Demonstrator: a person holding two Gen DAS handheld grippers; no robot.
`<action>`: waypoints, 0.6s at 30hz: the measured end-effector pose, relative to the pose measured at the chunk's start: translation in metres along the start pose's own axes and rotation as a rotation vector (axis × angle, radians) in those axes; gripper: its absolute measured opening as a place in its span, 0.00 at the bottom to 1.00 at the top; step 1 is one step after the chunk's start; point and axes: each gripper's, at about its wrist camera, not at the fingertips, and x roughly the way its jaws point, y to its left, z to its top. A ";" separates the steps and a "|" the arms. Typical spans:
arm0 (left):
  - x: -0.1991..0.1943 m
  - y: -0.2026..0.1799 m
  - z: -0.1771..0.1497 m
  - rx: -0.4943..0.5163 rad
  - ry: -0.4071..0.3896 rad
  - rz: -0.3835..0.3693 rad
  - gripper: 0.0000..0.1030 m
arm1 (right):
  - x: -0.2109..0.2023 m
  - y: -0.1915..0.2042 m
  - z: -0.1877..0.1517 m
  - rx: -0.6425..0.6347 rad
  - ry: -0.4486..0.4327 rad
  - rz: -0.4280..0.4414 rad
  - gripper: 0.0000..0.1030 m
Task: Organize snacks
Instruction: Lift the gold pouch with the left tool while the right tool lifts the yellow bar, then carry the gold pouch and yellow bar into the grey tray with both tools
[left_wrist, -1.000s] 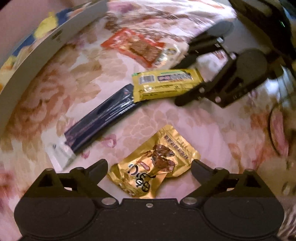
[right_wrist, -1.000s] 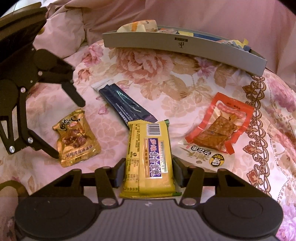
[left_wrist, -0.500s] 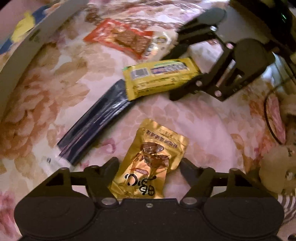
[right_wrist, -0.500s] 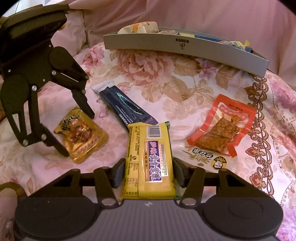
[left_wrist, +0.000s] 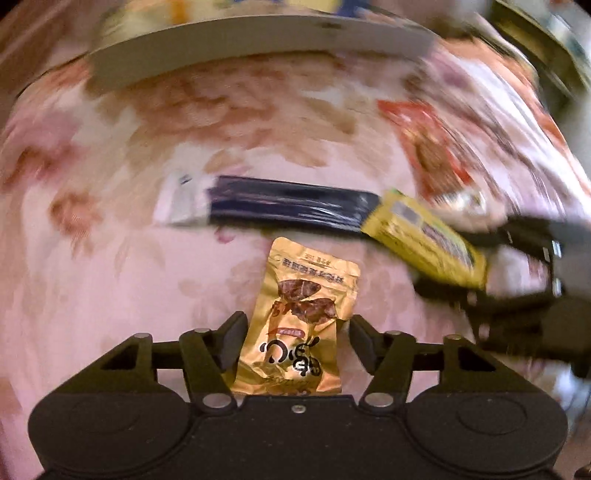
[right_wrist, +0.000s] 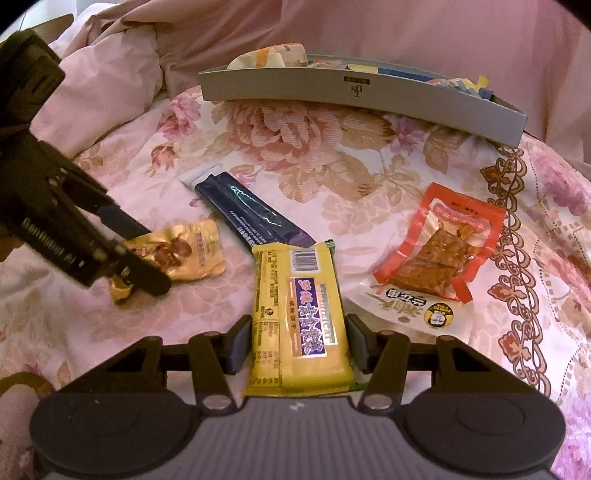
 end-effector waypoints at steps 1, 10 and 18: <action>-0.001 0.000 -0.002 -0.043 -0.007 0.005 0.60 | 0.000 0.001 0.000 0.000 -0.001 -0.001 0.58; 0.004 -0.039 -0.026 0.102 -0.087 0.150 0.74 | 0.000 0.008 -0.005 0.018 -0.026 -0.013 0.61; 0.005 -0.038 -0.028 0.127 -0.108 0.160 0.68 | 0.003 0.007 -0.007 0.030 -0.052 -0.033 0.66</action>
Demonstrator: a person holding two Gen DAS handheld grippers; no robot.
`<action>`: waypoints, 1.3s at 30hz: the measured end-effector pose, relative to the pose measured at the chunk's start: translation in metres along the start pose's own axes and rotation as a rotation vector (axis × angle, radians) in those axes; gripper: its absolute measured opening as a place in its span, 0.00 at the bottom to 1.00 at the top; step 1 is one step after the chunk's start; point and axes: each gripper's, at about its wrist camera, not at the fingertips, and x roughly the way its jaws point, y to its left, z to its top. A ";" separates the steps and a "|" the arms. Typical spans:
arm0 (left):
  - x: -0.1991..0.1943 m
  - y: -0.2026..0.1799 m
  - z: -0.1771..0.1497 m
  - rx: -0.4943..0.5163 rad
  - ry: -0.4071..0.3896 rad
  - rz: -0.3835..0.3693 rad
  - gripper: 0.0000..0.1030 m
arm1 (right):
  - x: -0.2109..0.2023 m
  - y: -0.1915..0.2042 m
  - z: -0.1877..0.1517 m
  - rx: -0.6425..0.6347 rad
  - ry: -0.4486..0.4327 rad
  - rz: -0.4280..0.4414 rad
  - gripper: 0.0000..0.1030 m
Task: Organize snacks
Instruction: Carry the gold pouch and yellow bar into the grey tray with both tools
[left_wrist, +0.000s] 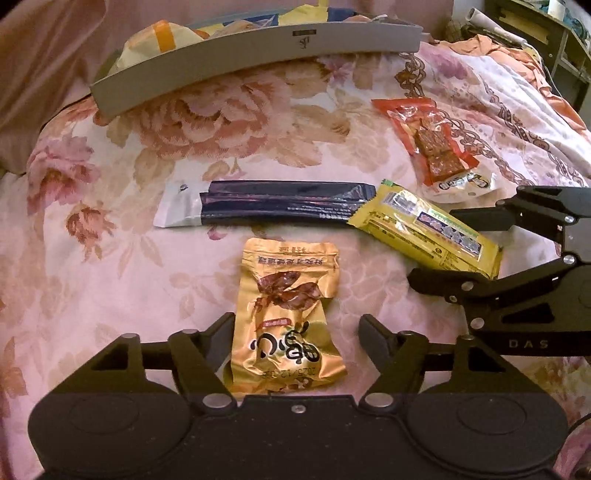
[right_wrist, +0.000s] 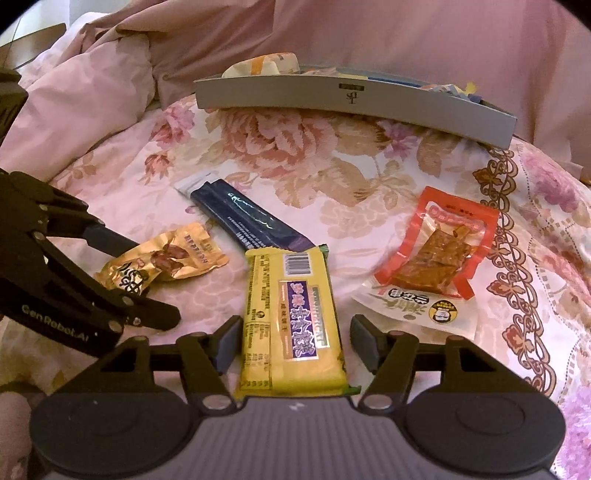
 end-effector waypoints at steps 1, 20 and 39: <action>0.000 -0.001 0.000 -0.001 -0.001 0.005 0.67 | 0.000 0.000 0.000 0.002 -0.003 -0.001 0.66; -0.015 -0.018 -0.011 -0.068 -0.061 0.043 0.49 | -0.011 0.029 -0.006 -0.166 -0.045 -0.126 0.51; -0.064 -0.013 0.011 -0.194 -0.288 0.037 0.48 | -0.052 0.039 0.007 -0.219 -0.255 -0.219 0.51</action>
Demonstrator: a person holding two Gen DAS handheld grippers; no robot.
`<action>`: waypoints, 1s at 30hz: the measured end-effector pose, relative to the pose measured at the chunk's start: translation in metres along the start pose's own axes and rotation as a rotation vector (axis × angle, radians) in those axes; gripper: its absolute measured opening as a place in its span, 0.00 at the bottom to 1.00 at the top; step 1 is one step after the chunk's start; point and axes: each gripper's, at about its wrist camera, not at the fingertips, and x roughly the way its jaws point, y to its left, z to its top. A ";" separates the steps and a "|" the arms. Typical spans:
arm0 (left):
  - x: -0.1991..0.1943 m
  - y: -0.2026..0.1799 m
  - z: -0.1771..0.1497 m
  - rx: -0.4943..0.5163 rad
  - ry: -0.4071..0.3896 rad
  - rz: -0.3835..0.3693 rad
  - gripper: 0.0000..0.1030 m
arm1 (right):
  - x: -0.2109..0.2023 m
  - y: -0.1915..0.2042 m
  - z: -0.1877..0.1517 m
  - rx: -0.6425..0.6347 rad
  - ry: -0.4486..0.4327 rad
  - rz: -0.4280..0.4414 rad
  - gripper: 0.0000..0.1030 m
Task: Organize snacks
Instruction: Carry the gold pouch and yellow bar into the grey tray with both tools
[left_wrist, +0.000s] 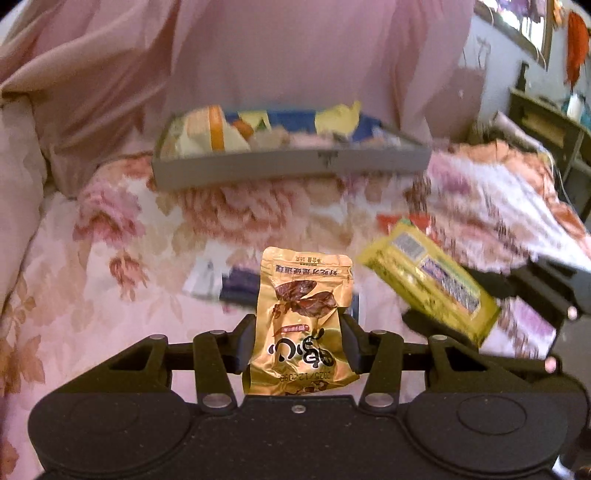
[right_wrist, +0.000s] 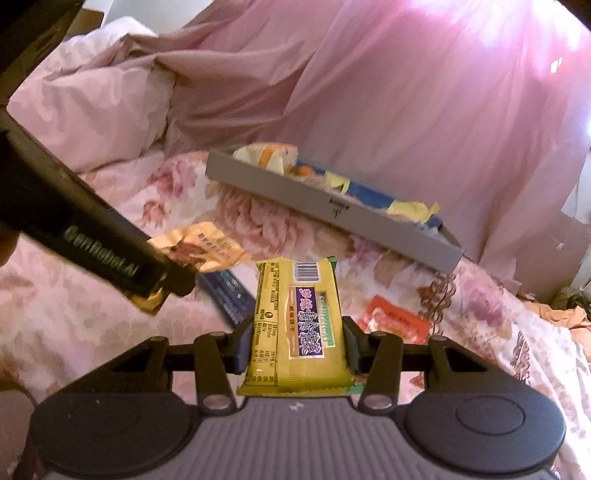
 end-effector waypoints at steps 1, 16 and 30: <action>0.000 0.000 0.005 -0.008 -0.014 0.000 0.48 | -0.001 -0.002 0.002 0.006 -0.008 -0.001 0.51; 0.018 -0.001 0.098 -0.054 -0.183 0.002 0.49 | 0.008 -0.056 0.040 0.101 -0.126 -0.065 0.51; 0.076 -0.001 0.181 -0.014 -0.259 0.013 0.49 | 0.080 -0.123 0.092 0.164 -0.206 -0.113 0.51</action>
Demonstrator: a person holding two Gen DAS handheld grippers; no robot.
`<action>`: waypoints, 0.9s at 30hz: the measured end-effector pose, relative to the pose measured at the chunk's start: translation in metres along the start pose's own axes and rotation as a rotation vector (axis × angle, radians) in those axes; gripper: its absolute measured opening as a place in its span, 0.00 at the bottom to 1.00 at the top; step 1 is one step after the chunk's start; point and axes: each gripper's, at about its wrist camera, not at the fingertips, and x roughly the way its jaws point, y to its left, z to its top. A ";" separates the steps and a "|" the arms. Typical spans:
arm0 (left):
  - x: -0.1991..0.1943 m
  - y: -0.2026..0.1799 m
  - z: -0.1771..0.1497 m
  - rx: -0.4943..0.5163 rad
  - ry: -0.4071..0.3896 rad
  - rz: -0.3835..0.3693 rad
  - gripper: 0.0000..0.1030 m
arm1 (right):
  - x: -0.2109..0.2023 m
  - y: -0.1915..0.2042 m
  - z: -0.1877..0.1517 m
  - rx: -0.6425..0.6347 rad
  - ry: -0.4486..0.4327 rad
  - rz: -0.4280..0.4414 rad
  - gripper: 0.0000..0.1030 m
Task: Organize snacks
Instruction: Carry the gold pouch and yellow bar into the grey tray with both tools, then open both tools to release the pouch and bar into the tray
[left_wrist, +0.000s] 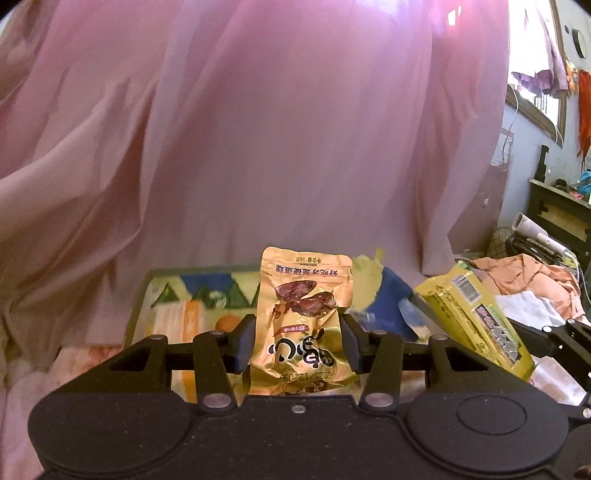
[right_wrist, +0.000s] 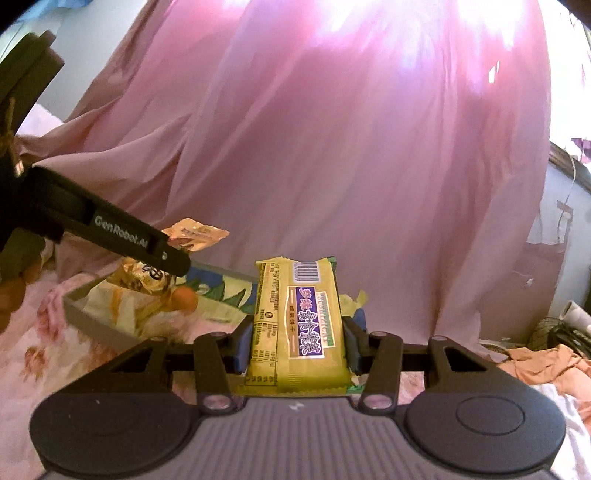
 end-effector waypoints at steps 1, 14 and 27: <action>0.006 0.000 0.003 -0.002 0.002 -0.002 0.49 | 0.006 -0.001 0.001 0.002 0.000 0.002 0.51; 0.068 0.007 0.004 -0.034 0.073 -0.018 0.49 | 0.071 -0.016 -0.002 0.078 0.070 0.050 0.51; 0.091 0.005 -0.008 -0.058 0.164 -0.020 0.50 | 0.094 -0.024 -0.014 0.160 0.174 0.078 0.53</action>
